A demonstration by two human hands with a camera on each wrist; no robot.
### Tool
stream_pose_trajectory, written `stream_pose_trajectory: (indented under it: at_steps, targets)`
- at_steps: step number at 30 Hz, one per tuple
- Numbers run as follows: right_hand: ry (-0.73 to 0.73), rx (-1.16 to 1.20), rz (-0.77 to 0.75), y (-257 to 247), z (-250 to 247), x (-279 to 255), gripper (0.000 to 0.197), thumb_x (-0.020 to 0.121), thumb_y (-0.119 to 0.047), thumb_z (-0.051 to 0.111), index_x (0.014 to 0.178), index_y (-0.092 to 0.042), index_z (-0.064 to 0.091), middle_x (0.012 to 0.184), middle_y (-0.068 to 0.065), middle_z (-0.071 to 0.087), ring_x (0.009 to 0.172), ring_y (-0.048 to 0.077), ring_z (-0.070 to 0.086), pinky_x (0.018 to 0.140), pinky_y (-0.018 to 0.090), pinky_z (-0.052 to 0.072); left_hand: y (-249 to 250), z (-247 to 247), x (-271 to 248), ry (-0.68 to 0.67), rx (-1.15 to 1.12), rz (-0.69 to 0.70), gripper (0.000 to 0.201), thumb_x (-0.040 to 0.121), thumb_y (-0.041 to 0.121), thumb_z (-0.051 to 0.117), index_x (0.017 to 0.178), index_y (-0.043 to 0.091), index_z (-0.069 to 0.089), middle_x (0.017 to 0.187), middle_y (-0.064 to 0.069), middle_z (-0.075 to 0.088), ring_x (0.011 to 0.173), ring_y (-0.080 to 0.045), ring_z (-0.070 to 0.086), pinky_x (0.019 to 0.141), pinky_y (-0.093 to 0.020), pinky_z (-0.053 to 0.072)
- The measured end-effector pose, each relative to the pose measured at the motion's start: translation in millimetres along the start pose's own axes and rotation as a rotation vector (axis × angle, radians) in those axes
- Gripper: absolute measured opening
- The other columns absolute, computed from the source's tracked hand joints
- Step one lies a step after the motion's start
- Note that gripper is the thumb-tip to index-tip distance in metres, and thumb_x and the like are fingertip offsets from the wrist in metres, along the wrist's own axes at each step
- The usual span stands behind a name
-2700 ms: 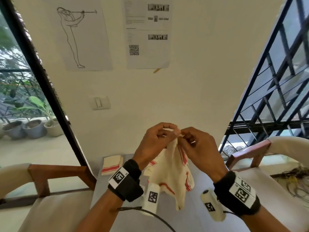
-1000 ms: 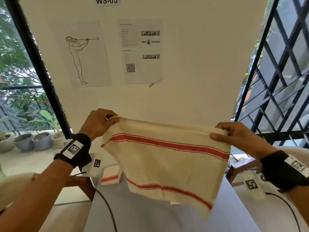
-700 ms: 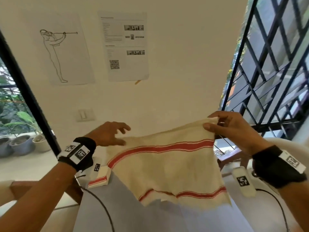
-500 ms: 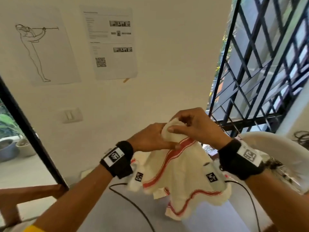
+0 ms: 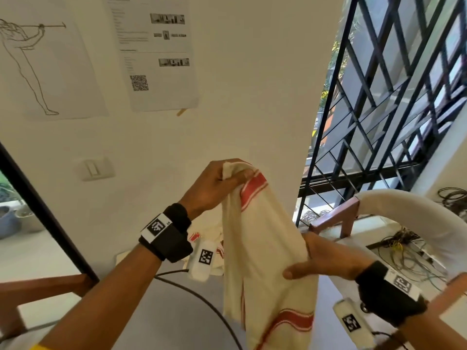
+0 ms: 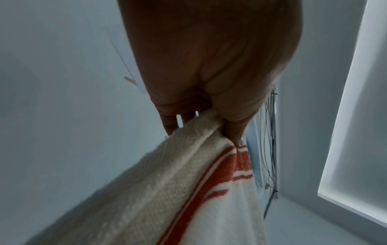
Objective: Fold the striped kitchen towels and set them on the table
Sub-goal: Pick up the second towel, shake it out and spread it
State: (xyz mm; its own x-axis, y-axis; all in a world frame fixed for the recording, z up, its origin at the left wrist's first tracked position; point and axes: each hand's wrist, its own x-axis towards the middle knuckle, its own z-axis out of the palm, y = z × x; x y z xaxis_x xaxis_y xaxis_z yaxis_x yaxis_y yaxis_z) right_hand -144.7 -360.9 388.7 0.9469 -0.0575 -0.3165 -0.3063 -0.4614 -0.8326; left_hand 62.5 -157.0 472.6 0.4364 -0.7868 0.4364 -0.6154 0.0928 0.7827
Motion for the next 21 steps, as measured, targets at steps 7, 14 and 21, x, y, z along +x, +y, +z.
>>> stream_pose_trajectory:
  at_steps: [7, 14, 21]
  targets:
    - [0.182, -0.257, 0.196, 65, -46, -34, 0.029, 0.088, -0.031, 0.08, 0.113, -0.024, 0.068, 0.098, -0.002, 0.079, 0.087, 0.007, 0.077, 0.086, 0.033, 0.063, -85, -31, -2, -0.014, 0.316, -0.204, 0.022, 0.096, 0.043, 0.068, 0.105, 0.026, 0.08, 0.103, 0.013, 0.077, 0.096, 0.001, 0.069, 0.084, -0.026, 0.05]
    - [0.733, -0.161, 0.084, 56, -105, -91, 0.003, 0.092, -0.023, 0.073, 0.095, -0.022, 0.074, 0.086, -0.002, 0.078, 0.081, 0.009, 0.075, 0.079, 0.037, 0.061, -131, 4, 56, -0.117, 0.64, -0.188, 0.022, 0.098, 0.038, 0.066, 0.107, 0.022, 0.078, 0.106, -0.001, 0.077, 0.097, -0.023, 0.07, 0.083, -0.034, 0.051]
    - [0.671, -0.212, 0.012, 12, -72, -150, 0.019, 0.077, -0.044, 0.081, 0.093, -0.036, 0.076, 0.094, -0.015, 0.076, 0.082, 0.008, 0.073, 0.064, 0.021, 0.06, -124, 14, 106, 0.076, 0.681, 0.038, 0.012, 0.093, 0.012, 0.071, 0.097, 0.02, 0.078, 0.088, -0.005, 0.053, 0.083, -0.021, 0.05, 0.074, -0.032, 0.035]
